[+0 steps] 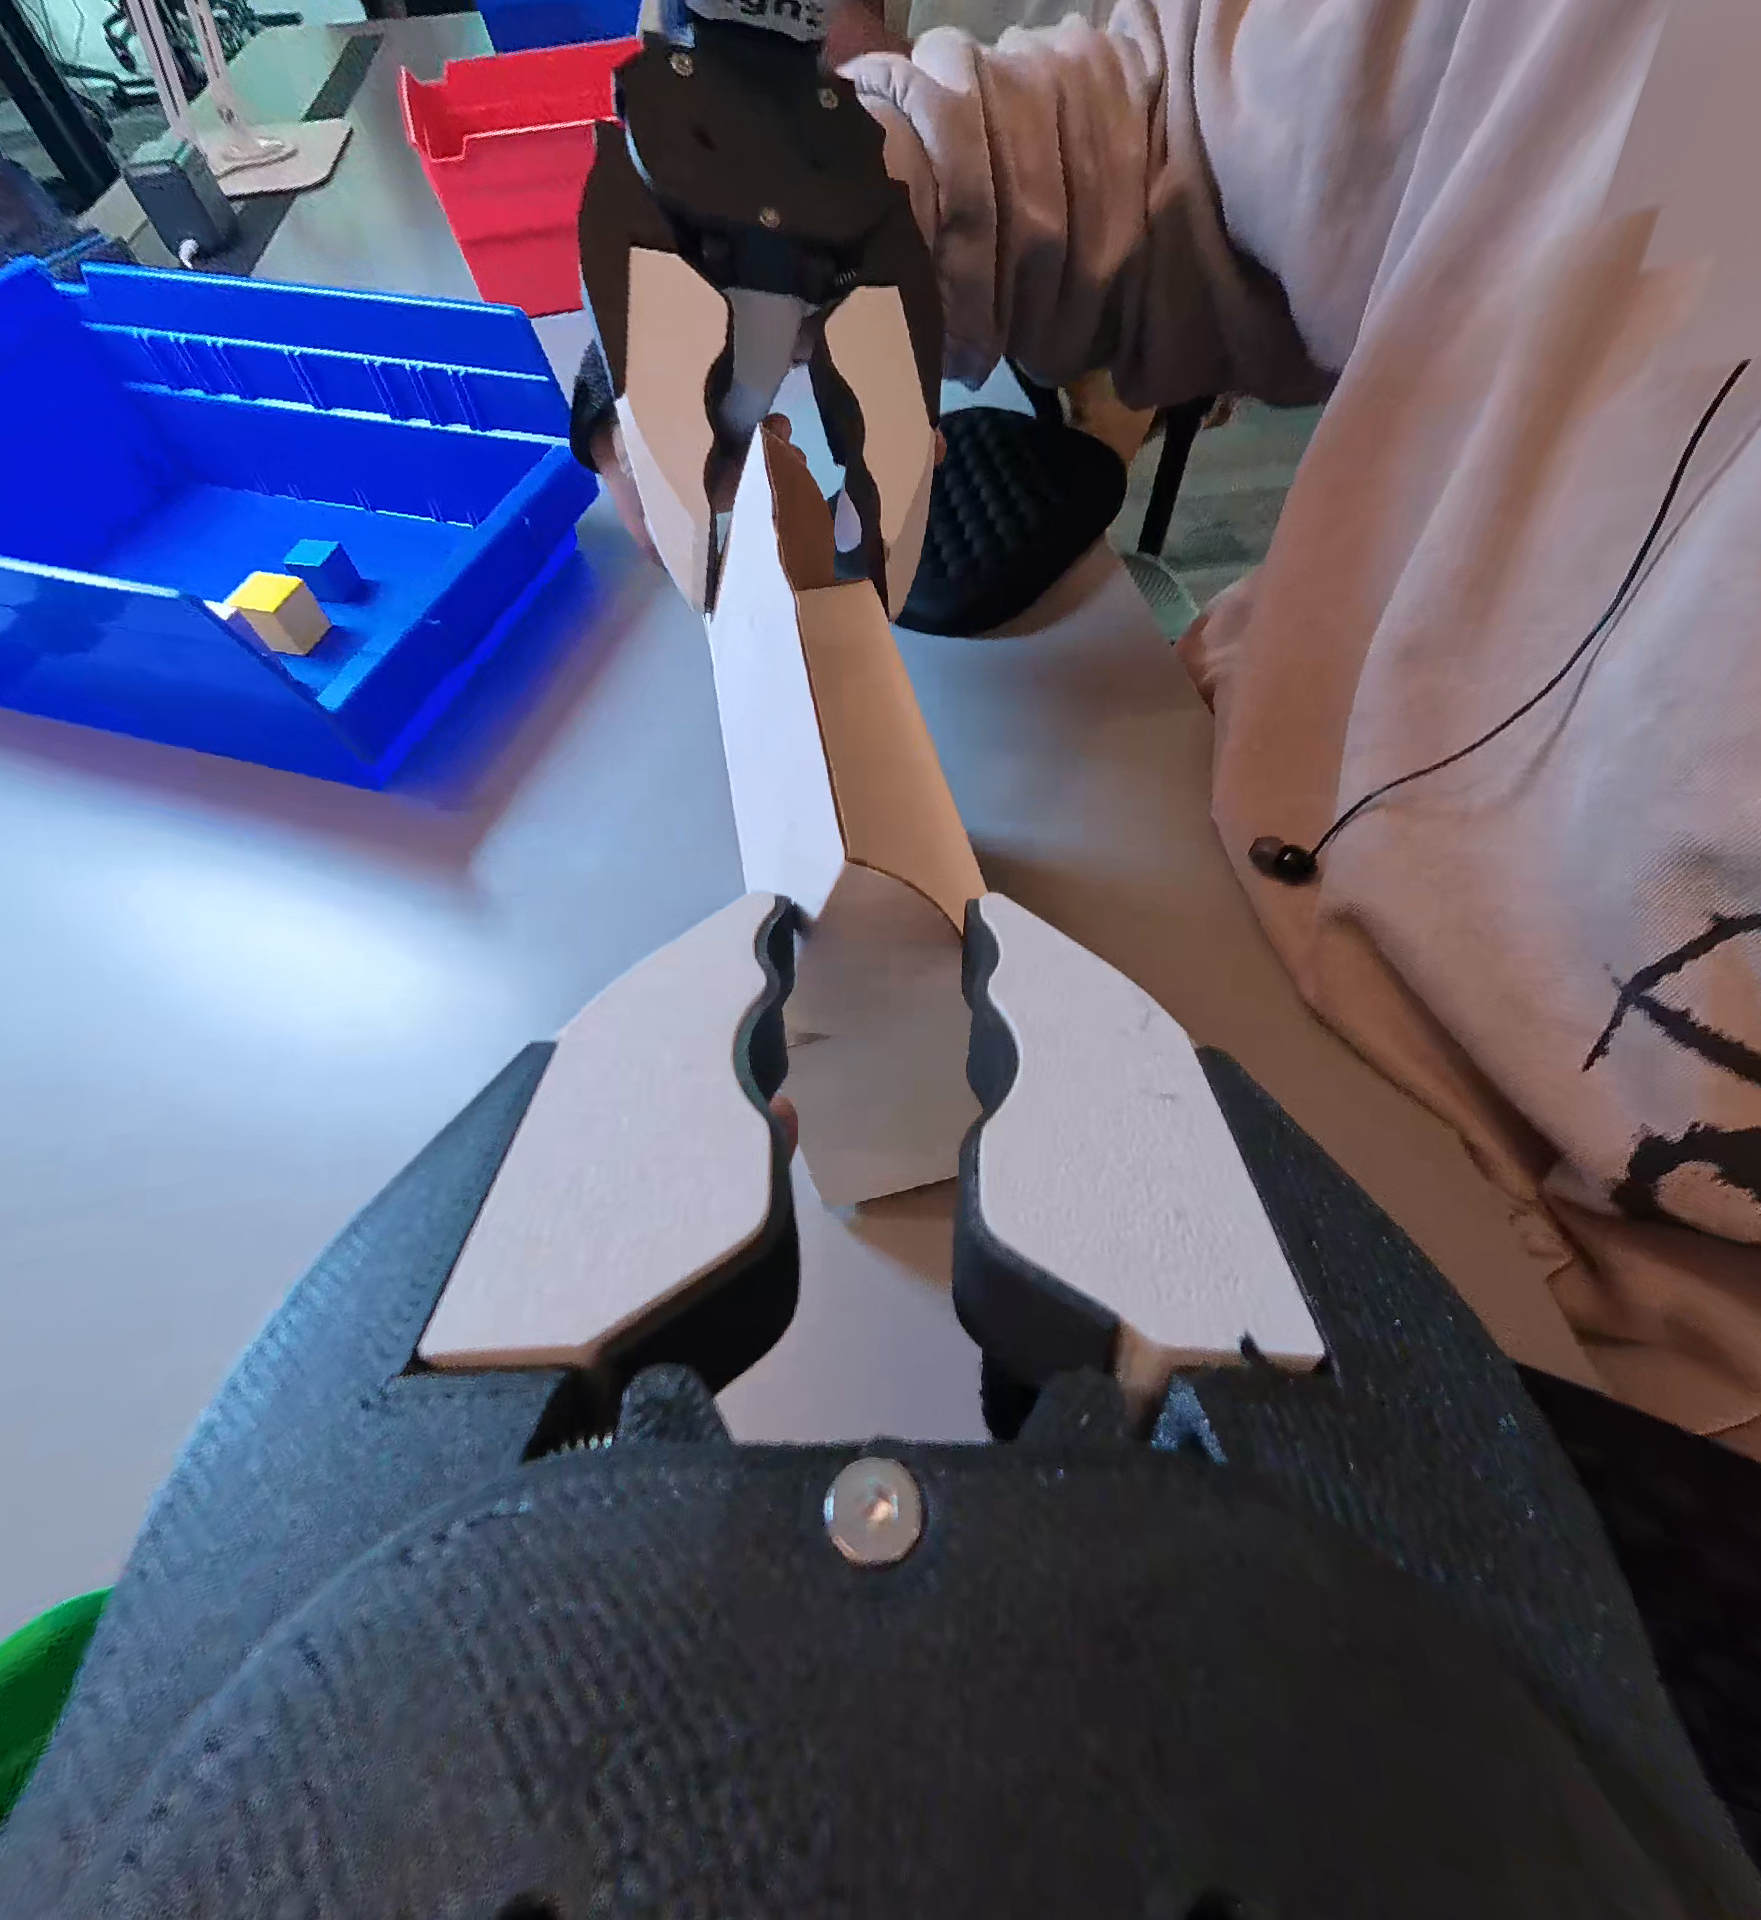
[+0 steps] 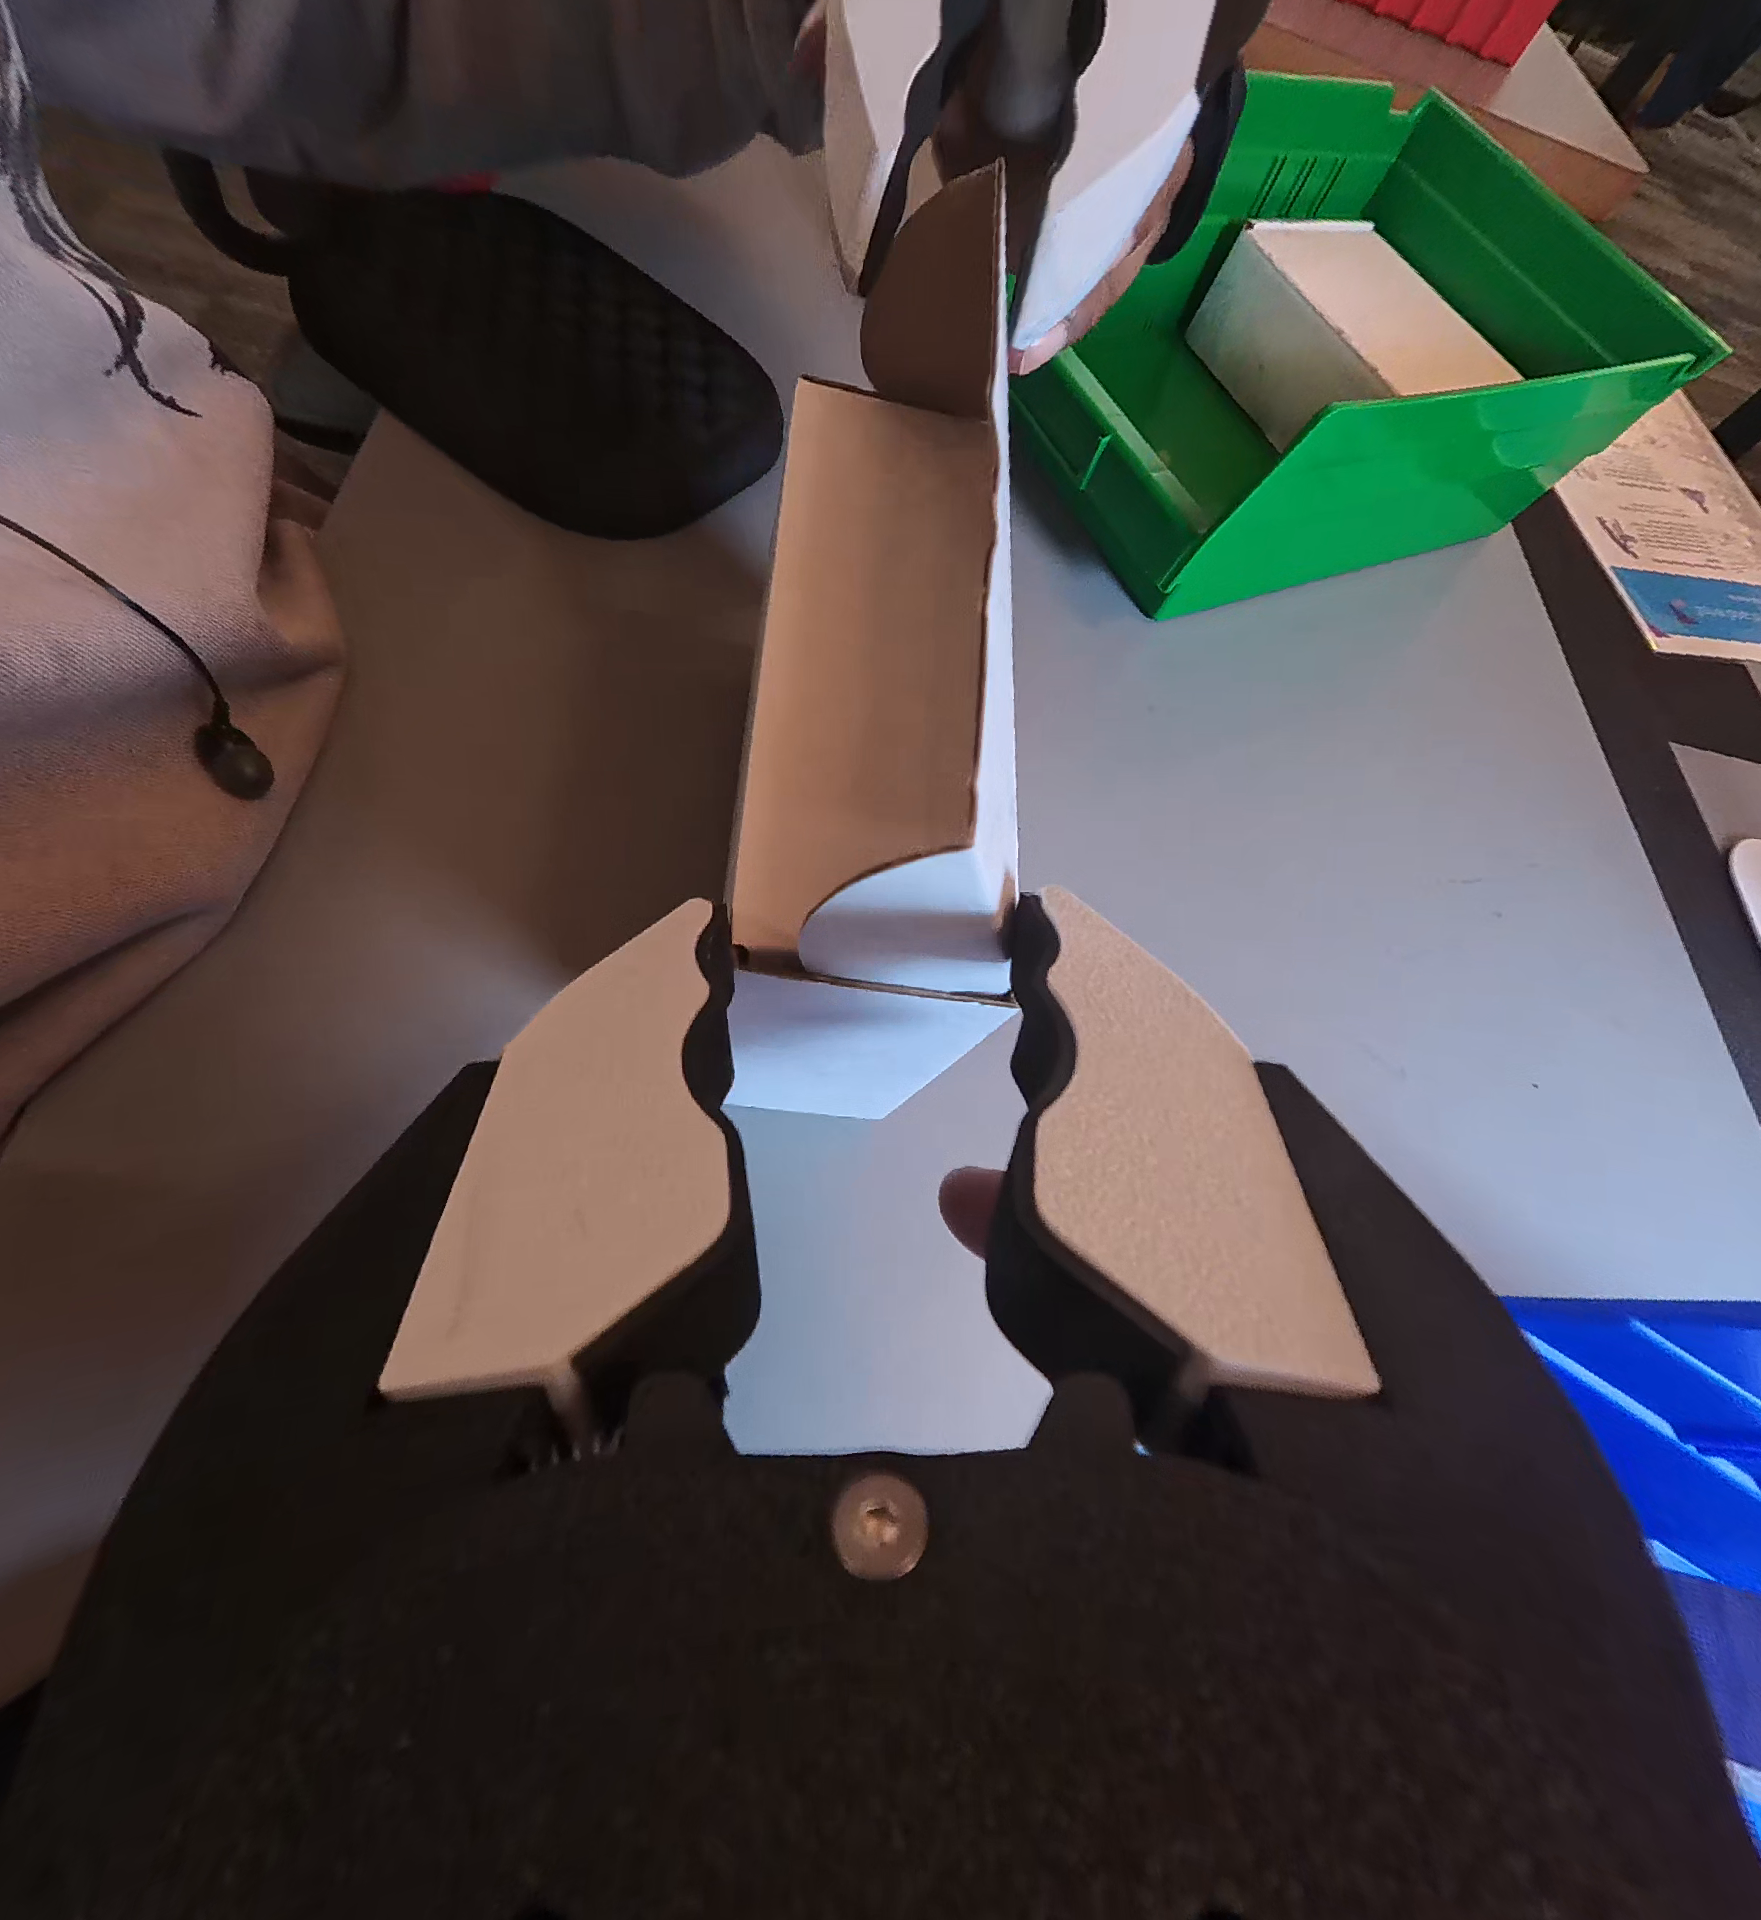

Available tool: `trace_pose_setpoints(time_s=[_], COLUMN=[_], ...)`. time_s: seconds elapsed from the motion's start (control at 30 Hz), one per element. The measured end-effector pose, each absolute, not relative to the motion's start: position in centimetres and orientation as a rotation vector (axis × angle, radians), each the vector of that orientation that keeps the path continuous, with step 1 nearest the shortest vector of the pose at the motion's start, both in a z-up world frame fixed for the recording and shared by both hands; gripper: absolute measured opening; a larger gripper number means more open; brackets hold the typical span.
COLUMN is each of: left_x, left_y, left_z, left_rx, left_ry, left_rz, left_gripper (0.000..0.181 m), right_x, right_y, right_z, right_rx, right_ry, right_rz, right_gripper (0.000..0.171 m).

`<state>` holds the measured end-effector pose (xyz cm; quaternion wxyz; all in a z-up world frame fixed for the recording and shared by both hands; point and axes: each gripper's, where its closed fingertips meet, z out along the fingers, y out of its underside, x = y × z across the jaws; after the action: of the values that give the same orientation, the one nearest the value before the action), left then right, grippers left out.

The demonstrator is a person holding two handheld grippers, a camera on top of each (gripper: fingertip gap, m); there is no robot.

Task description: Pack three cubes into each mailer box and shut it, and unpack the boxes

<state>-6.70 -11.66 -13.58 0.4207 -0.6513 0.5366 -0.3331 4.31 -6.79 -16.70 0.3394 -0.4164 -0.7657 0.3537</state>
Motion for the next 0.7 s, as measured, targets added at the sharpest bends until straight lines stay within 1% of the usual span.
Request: trace_pose_setpoints(time_s=[0.2, 0.4, 0.53, 0.7], left_x=[-6.9, -7.2, -7.2, -7.0], left_y=[-11.1, -10.2, -11.0, -11.2], left_z=[-13.1, -13.0, -13.7, -13.9], left_rx=[-1.715, -1.792, -1.753, -1.737], left_ry=[1.143, 0.957, 1.056, 1.034], left_rz=[-1.09, -1.178, -1.001, -0.838], left_gripper=[0.03, 0.028, 0.028, 0.028], right_x=[4.3, 4.2, 3.9, 4.0], right_y=[-6.8, -6.8, -7.0, -7.0], right_z=[-16.7, -16.7, -16.7, -16.8], right_rx=[-1.088, -1.097, -1.095, -1.101], right_ry=[-1.999, -2.004, -2.008, -2.016], right_rz=[0.888, 0.873, 0.88, 0.871], right_gripper=[0.052, 0.053, 0.052, 0.052])
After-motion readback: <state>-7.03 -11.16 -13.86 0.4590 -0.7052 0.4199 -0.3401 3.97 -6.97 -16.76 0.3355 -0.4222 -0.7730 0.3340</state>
